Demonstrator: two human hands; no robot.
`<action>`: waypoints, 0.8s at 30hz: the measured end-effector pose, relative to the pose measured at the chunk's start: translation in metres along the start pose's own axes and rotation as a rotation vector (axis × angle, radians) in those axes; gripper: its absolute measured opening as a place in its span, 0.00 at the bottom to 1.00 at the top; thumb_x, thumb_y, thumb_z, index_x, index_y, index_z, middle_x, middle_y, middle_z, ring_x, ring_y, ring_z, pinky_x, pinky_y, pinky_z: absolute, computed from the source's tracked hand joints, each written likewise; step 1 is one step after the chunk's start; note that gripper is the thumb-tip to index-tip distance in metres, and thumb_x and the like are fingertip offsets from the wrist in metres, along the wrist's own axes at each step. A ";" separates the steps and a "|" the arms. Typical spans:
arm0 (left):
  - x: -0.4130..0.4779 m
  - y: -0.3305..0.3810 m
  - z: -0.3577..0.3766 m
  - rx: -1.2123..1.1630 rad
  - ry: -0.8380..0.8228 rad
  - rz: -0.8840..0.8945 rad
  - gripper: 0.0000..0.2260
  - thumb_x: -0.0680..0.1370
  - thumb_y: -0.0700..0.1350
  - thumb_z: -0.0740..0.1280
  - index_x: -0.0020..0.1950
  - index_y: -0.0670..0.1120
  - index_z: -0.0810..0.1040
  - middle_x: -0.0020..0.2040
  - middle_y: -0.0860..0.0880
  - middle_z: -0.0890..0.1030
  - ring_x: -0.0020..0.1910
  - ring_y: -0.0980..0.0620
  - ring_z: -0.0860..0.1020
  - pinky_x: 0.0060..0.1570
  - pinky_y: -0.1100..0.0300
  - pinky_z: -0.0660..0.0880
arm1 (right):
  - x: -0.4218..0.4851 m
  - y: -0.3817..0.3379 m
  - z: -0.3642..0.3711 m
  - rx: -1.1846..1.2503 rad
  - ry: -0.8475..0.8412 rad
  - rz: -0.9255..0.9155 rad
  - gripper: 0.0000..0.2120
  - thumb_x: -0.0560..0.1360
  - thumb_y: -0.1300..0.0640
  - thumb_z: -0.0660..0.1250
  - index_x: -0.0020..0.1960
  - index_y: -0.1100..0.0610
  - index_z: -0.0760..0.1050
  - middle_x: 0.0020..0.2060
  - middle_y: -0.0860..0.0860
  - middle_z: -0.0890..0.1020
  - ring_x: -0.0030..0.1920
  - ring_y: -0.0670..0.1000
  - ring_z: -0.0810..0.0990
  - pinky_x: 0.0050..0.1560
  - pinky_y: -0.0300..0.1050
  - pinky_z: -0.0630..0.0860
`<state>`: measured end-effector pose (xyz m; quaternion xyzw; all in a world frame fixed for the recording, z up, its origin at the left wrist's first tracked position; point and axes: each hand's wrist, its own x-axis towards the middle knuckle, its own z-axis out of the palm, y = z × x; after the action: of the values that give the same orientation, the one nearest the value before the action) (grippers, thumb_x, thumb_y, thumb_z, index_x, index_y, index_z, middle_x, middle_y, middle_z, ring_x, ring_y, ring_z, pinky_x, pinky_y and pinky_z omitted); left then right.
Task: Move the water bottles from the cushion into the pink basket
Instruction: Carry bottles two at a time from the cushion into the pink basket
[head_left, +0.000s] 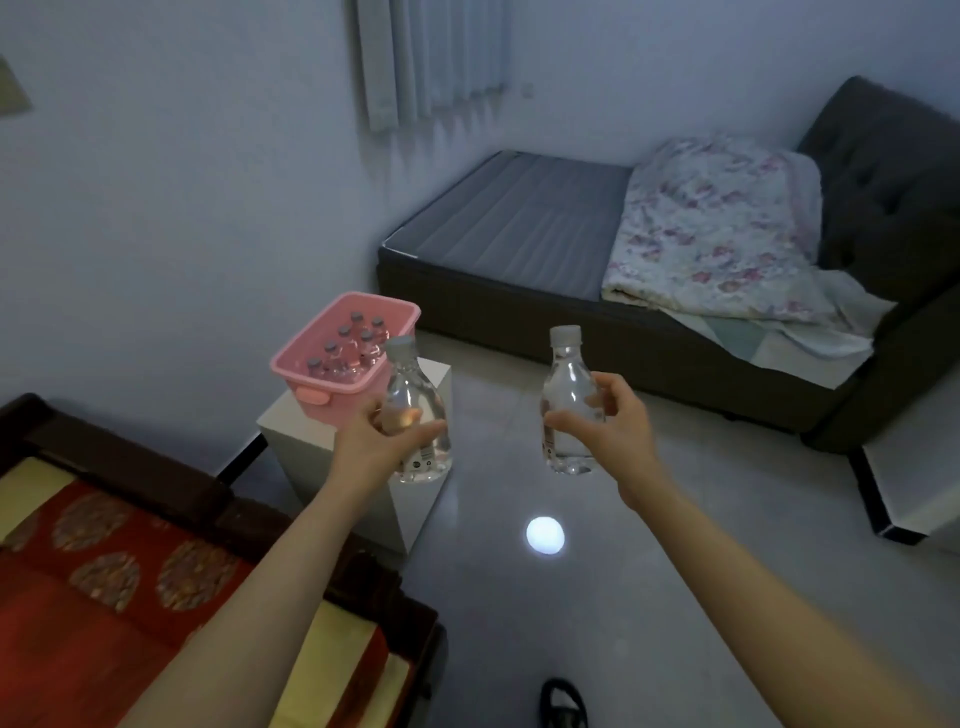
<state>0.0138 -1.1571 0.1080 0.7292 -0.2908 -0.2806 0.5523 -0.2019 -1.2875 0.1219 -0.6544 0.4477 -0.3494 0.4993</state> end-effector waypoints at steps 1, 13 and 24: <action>0.014 0.001 0.005 -0.001 0.005 -0.004 0.18 0.65 0.45 0.78 0.51 0.51 0.75 0.45 0.54 0.80 0.43 0.58 0.79 0.35 0.66 0.74 | 0.018 0.001 0.001 0.000 -0.010 -0.004 0.27 0.64 0.56 0.78 0.58 0.49 0.70 0.47 0.44 0.74 0.48 0.45 0.75 0.43 0.38 0.71; 0.181 -0.003 0.044 -0.005 0.321 -0.141 0.36 0.52 0.55 0.81 0.57 0.47 0.76 0.51 0.47 0.82 0.50 0.48 0.81 0.54 0.48 0.78 | 0.265 -0.005 0.033 -0.076 -0.310 -0.113 0.28 0.62 0.58 0.80 0.56 0.49 0.68 0.48 0.46 0.76 0.48 0.45 0.76 0.43 0.37 0.73; 0.284 -0.029 0.013 -0.060 0.495 -0.197 0.30 0.55 0.43 0.81 0.54 0.49 0.73 0.55 0.45 0.80 0.54 0.46 0.79 0.55 0.48 0.78 | 0.395 0.004 0.131 -0.061 -0.501 -0.076 0.29 0.61 0.58 0.80 0.55 0.47 0.68 0.48 0.44 0.76 0.48 0.46 0.77 0.43 0.38 0.73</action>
<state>0.1990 -1.3669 0.0523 0.7836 -0.0659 -0.1546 0.5981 0.0556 -1.6125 0.0881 -0.7516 0.2956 -0.1813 0.5611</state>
